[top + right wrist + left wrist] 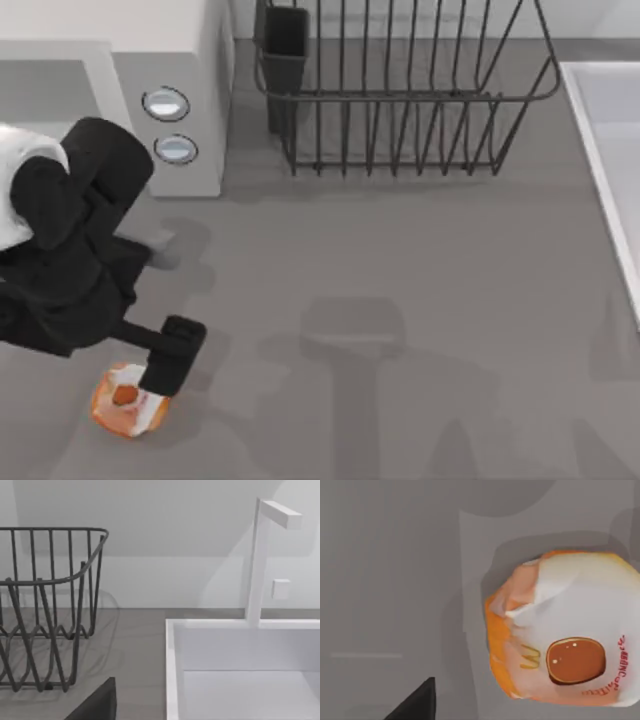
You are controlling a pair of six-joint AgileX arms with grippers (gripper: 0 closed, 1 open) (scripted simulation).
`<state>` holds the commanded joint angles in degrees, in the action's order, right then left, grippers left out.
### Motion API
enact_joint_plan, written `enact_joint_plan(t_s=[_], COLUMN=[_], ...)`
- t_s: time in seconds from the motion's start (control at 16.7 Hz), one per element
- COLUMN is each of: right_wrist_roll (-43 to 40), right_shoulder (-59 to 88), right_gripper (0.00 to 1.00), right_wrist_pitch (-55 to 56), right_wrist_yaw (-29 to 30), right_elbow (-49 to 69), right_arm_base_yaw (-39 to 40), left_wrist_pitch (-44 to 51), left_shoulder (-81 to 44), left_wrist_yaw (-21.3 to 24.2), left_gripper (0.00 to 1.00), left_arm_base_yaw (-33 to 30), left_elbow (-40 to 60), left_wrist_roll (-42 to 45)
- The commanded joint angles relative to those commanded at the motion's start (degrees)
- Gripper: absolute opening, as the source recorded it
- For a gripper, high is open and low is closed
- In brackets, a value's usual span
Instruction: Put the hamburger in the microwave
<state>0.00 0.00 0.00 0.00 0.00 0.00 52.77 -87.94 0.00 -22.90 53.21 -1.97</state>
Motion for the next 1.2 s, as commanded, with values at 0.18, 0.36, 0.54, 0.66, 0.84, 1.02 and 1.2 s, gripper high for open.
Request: enact_joint_plan(t_s=[0.18,0.36,0.54,0.66,0.84,1.02,1.2], right_wrist_roll=[0.0,0.0,0.0,0.0,0.0,0.0,0.0], right_shoulder=[0.0,0.0,0.0,0.0,0.0,0.0,0.0], right_gripper=[1.00,1.00,1.00,1.00,1.00,1.00,1.00], right_wrist_pitch=[0.0,0.0,0.0,0.0,0.0,0.0,0.0], right_wrist_yaw=[0.0,0.0,0.0,0.0,0.0,0.0,0.0], right_elbow=[0.0,0.0,0.0,0.0,0.0,0.0,0.0], right_arm_base_yaw=[0.0,0.0,0.0,0.0,0.0,0.0,0.0], left_wrist_pitch=[1.3,1.2,-1.1,-5.6,-14.4,-18.7,-19.0], left_shoulder=[-2.1,-1.9,-3.2,-5.5,-9.6,-12.3,-12.5], left_wrist_yaw=[0.0,0.0,0.0,0.0,0.0,0.0,0.0], left_gripper=[1.00,1.00,1.00,1.00,1.00,1.00,1.00], left_arm_base_yaw=[-0.6,-0.3,-0.4,-0.4,-0.4,-0.4,-0.4], left_elbow=[1.3,1.1,-0.2,-2.2,-6.1,-8.4,-8.6], left_wrist_roll=[-0.1,0.0,0.1,0.2,0.2,0.2,0.2])
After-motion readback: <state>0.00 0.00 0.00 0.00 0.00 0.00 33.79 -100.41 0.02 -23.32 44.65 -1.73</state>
